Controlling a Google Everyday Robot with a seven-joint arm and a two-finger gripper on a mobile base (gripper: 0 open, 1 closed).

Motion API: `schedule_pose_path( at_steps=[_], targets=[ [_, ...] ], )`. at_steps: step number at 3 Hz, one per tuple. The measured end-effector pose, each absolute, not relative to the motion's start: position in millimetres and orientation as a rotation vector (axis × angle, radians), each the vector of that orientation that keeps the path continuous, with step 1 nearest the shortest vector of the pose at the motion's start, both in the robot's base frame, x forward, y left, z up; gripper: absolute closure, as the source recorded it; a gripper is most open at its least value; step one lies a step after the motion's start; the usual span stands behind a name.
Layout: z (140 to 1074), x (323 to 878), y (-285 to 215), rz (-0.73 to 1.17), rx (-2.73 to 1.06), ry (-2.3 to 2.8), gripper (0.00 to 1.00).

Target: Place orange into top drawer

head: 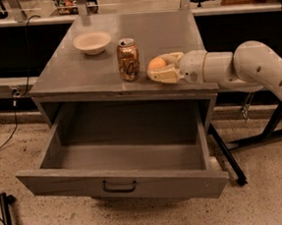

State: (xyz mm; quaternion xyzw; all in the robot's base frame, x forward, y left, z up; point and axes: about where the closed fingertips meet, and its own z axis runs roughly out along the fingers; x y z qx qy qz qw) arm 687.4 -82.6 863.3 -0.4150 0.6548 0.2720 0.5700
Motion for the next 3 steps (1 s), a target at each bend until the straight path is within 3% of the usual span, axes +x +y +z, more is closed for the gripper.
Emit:
schedule_pose_path(
  at_steps=[1,3],
  targets=[
    [884.6,652.4,-58.9,0.679,-1.099,1.499,1.00],
    [848.6,583.6,-34.3,0.663,-1.240,1.637,1.00]
  ],
)
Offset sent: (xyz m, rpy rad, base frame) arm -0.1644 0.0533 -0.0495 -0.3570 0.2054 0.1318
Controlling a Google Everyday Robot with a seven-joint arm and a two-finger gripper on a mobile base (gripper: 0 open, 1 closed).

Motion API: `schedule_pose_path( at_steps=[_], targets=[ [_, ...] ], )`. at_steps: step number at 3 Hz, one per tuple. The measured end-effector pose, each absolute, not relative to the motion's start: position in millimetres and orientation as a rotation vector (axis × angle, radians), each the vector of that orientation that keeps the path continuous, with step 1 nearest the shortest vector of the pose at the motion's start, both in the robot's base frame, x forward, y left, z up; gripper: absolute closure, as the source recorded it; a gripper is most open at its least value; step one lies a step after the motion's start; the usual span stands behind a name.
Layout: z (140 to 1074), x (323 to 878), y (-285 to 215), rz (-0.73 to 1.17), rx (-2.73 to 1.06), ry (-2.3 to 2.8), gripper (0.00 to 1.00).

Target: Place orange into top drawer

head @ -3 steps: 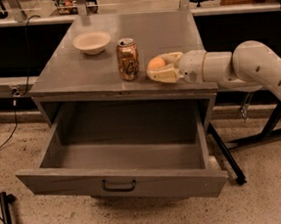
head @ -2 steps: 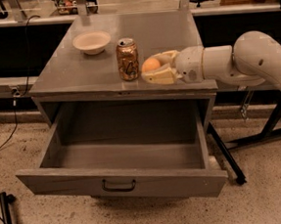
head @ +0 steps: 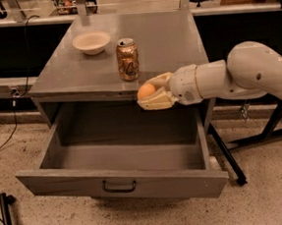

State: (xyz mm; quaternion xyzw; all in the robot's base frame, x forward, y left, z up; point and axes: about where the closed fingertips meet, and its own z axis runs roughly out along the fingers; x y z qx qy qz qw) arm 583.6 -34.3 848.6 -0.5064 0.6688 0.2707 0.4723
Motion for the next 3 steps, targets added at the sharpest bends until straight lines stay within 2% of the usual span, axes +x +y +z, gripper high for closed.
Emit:
schedule_pose_path(
  at_steps=[1,3],
  targets=[
    [847.2,583.0,-33.8,0.662,-1.238,1.640,1.00],
    [785.8,547.8,-14.0,0.557,-1.188,1.801,1.00]
  ],
)
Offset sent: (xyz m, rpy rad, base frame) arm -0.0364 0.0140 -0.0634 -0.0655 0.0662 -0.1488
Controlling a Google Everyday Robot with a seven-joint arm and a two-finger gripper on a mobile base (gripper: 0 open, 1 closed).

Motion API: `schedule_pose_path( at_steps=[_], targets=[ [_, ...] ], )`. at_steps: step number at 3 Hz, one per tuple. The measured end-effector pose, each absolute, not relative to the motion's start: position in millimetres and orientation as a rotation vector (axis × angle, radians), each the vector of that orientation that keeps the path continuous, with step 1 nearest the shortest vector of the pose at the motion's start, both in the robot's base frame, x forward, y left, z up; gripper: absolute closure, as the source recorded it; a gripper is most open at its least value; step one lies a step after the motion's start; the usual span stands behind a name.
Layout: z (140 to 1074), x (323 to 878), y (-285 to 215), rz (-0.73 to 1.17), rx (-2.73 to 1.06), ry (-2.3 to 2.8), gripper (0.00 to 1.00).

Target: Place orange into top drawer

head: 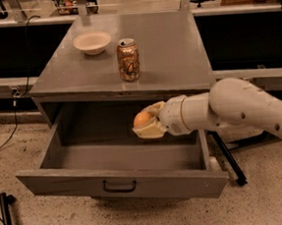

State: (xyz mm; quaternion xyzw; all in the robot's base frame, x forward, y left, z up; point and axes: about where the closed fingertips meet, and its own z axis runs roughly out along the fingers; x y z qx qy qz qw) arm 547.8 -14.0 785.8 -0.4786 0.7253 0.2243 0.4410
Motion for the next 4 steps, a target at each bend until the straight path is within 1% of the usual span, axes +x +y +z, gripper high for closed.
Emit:
schedule_pose_path(
  at_steps=[1,2,3,4],
  targets=[
    [736.4,529.2,-17.4,0.487,-1.167,1.930,1.00],
    [730.0,524.6,-15.9,0.498,-1.164,1.942,1.00],
    [719.0,539.2,-13.1,0.523,-1.211,1.928,1.00],
    [694.3,569.3,-16.1,0.537,-1.249,1.924,1.00]
  ],
)
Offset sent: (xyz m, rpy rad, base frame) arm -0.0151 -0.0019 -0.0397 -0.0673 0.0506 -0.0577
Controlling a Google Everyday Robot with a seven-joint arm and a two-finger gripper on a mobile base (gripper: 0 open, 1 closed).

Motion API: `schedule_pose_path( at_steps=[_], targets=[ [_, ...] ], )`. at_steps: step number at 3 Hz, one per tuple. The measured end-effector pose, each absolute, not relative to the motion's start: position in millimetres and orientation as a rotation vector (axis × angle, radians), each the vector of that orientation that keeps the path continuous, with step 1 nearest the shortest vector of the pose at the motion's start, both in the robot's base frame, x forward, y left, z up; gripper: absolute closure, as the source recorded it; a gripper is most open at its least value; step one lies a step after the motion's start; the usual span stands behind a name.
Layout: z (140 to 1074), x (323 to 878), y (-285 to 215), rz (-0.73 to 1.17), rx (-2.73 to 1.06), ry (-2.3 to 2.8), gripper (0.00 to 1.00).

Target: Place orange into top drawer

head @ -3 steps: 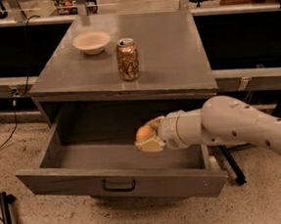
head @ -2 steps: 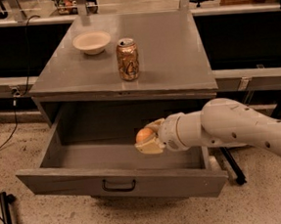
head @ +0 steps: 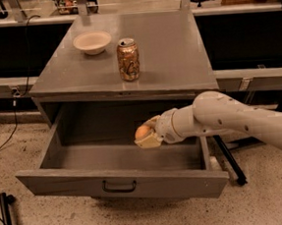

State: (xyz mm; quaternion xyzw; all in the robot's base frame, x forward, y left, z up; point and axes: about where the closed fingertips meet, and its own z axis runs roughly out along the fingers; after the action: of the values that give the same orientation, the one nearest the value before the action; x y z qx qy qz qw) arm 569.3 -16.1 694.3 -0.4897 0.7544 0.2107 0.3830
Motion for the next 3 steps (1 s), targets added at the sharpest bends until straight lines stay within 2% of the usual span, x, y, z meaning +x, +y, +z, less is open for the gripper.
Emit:
schedule_pose_path(
  at_steps=[1,3],
  targets=[
    [670.4,597.1,-23.0,0.551,-1.259,1.906,1.00],
    [638.0,606.7,-33.7,0.541,-1.323,1.853,1.00]
  ],
)
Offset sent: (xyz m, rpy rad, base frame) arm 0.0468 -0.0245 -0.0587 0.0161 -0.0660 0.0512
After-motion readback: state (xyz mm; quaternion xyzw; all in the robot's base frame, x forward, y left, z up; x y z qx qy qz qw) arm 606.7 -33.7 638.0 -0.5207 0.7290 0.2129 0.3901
